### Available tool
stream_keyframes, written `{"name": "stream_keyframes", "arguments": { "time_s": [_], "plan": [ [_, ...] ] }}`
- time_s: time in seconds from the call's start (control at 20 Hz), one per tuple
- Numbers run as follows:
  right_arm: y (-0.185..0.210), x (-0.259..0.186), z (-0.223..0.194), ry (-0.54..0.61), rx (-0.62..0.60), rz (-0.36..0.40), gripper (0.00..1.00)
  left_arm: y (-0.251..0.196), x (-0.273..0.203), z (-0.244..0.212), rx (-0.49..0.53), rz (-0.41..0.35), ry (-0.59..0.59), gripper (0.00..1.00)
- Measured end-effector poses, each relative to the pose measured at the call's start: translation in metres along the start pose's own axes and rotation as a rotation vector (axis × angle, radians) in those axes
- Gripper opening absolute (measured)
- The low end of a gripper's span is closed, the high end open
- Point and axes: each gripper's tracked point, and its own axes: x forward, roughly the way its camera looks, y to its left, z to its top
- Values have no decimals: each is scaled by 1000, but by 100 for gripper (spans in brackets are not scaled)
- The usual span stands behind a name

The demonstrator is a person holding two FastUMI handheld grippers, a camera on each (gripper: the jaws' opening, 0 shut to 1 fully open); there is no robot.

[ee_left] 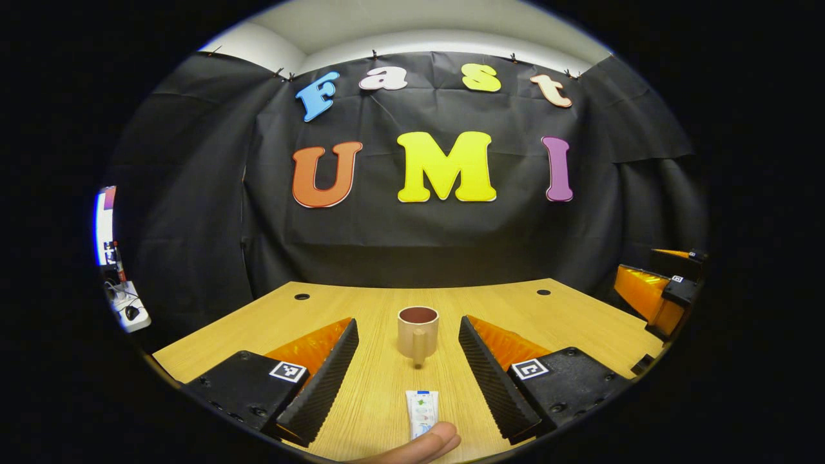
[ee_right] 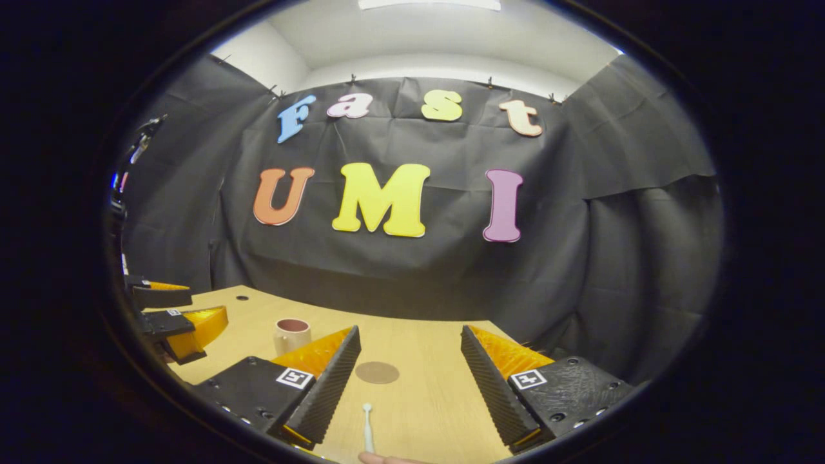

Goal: Put the toothbrush and toothpaste on the desktop into the cup, then pick up the cup and place it on the coaster on the desktop.

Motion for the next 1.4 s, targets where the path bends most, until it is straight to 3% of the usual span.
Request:
{"name": "stream_keyframes", "arguments": {
  "time_s": [0.6,0.9,1.2,1.4],
  "plan": [
    [-4,10,-29,58,-36,-10,95,1,11,-45,-25,-12,114,100],
    [-15,12,-42,95,-15,-26,95,-13,7,-101,-53,-76,295,100],
    [-21,14,-46,106,-4,-37,95,-18,-16,-159,-98,-93,554,100],
    [-22,16,-51,119,-9,-41,95,-23,-24,-169,-66,-104,599,99]
  ]
}}
